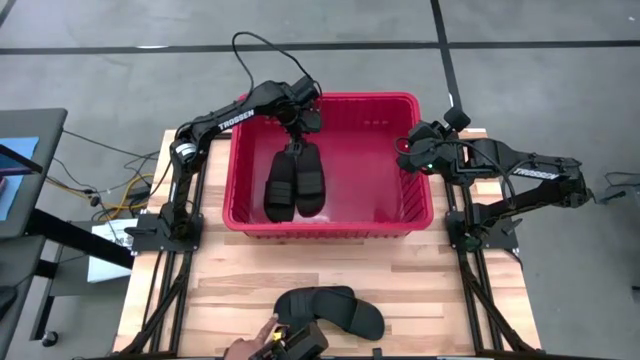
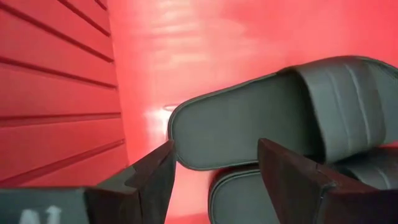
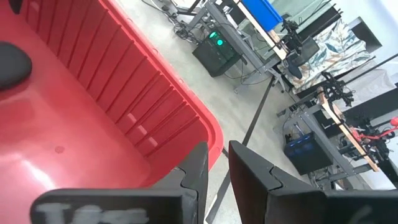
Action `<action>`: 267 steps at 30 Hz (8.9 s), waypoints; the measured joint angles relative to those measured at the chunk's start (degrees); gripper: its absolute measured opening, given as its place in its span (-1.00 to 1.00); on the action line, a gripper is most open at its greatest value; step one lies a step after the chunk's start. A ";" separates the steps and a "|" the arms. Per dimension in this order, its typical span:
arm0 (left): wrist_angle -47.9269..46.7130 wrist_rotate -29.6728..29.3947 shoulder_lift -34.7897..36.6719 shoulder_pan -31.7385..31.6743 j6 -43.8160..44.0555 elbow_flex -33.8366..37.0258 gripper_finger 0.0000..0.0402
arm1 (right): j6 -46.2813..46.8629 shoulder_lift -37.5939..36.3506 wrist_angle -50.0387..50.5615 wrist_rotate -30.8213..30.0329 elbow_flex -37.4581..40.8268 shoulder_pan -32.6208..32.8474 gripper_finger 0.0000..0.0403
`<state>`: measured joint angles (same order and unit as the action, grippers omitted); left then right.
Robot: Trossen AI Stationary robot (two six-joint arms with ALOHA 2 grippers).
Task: Pick and place slides into bin
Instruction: Put the right slide into the organizer bin
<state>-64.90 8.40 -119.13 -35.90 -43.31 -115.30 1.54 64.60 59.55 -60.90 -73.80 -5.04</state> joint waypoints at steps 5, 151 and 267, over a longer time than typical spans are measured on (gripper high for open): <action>0.22 -0.09 0.00 0.00 0.00 0.02 0.09 | 0.00 0.00 0.01 -0.02 0.00 0.00 -0.72; 95.22 -16.22 69.33 61.96 64.50 84.32 0.08 | 91.14 43.35 -21.02 56.59 0.00 53.17 -0.72; 91.34 -16.31 69.31 61.96 67.97 84.30 0.08 | 87.00 42.84 20.64 36.70 -30.31 53.88 -1.00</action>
<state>26.44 -7.90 -49.82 26.06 24.66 -31.00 88.54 107.44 80.19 -24.20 -104.11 48.84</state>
